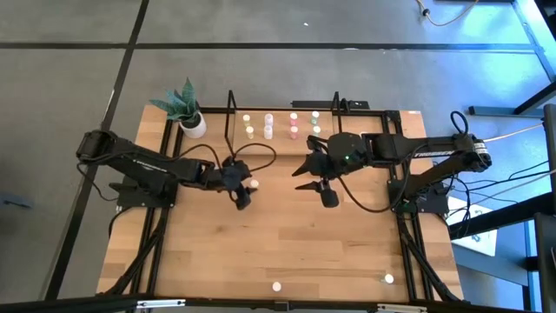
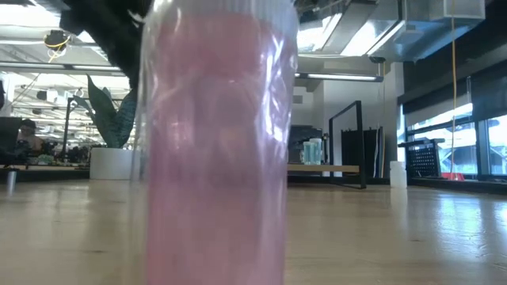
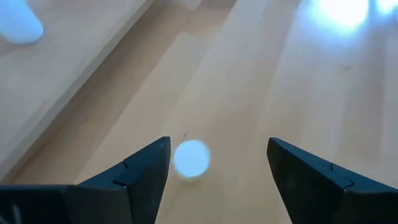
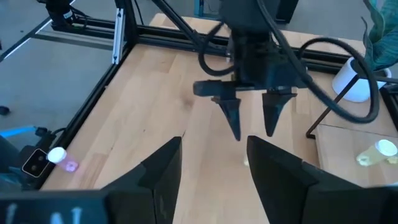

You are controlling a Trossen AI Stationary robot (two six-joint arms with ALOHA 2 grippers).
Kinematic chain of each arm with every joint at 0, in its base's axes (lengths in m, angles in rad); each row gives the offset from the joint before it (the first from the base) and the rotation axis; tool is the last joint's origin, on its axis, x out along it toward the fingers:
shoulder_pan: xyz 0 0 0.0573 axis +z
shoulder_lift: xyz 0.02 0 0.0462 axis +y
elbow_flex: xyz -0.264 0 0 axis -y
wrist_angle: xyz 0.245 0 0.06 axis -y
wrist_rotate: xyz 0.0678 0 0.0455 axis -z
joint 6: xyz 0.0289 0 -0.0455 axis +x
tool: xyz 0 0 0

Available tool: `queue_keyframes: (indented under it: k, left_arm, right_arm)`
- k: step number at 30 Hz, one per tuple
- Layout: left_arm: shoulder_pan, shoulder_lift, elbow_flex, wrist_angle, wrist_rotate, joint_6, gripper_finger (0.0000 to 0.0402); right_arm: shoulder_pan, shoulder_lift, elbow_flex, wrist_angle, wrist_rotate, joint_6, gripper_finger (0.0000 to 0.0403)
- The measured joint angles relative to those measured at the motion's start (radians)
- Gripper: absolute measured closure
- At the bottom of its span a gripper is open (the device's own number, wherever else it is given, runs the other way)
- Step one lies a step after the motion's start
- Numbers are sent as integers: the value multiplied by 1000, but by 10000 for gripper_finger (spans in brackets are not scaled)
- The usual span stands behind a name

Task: Pick and place medicine bottles onto shelf by color
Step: Put the yellow pill bottle on the shelf aligned with the other yellow pill bottles

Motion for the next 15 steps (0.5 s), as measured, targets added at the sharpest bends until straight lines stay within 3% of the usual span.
queue_keyframes:
  k: [15]
  left_arm:
    - [40,108,-41,70,-28,25,140]
  right_arm:
    - [0,0,1,-2,0,-24,219]
